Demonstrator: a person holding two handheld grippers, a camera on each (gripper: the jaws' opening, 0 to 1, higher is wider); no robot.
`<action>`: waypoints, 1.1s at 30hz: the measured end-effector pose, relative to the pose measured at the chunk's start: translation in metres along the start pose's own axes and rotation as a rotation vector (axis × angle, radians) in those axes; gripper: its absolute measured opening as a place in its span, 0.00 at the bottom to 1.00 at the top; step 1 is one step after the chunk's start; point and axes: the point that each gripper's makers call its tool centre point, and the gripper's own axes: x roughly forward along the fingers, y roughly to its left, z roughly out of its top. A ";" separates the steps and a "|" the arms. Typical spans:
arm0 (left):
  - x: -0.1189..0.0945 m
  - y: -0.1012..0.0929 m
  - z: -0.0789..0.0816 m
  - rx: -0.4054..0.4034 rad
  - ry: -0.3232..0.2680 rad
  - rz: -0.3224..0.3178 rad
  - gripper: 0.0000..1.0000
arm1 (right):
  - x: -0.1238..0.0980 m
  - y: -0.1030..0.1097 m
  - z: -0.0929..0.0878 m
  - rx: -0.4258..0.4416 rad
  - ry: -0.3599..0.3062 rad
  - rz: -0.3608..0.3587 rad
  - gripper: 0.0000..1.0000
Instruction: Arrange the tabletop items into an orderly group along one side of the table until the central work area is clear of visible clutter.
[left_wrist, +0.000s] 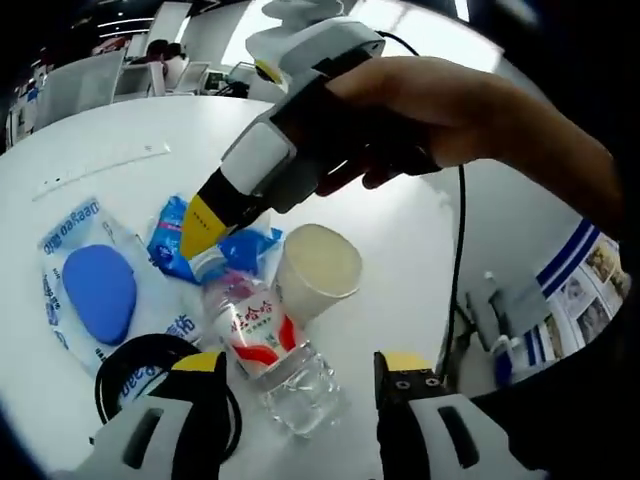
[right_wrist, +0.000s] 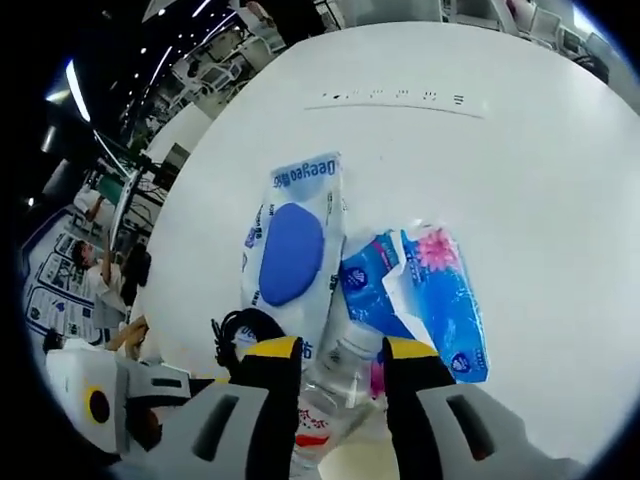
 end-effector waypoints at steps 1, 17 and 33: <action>0.001 0.001 -0.001 -0.010 0.003 0.004 0.56 | 0.001 -0.001 -0.001 0.004 0.005 -0.002 0.27; 0.022 0.016 -0.008 -0.078 0.076 0.067 0.47 | 0.021 -0.008 -0.019 0.031 0.090 -0.021 0.24; 0.035 0.016 -0.011 -0.181 0.105 0.049 0.51 | 0.022 -0.010 -0.014 0.107 0.063 0.000 0.17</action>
